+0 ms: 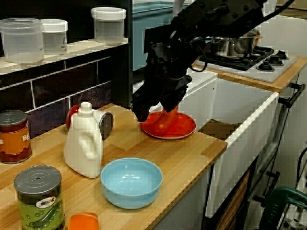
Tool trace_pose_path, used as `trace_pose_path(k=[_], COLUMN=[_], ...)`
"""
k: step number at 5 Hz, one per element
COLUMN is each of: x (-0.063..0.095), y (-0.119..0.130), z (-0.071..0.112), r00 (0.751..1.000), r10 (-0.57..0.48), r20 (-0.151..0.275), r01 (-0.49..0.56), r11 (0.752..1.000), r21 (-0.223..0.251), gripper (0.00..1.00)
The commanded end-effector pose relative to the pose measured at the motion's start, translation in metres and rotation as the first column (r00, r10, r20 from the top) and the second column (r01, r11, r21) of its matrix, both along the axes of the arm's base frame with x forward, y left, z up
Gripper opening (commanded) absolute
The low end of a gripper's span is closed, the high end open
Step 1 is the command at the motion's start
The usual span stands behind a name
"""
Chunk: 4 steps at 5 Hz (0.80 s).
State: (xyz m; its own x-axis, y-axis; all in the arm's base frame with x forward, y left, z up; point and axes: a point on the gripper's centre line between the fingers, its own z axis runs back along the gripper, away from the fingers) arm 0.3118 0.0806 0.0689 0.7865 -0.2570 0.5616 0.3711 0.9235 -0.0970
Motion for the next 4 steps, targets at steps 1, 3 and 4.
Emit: trace_pose_path(k=[1, 3, 4], x=[0.004, 0.0, -0.002], y=[0.019, 0.032, 0.038], z=[0.021, 0.011, 0.006], r00=[0.979, 0.889, 0.829], r10=[0.194, 0.436, 0.542], r20=[0.059, 0.139, 0.138], r01=[-0.193, -0.418, -0.505], r11=[0.981, 0.897, 0.832], r21=[-0.021, -0.142, -0.23], gripper=[1.0, 1.0, 1.0])
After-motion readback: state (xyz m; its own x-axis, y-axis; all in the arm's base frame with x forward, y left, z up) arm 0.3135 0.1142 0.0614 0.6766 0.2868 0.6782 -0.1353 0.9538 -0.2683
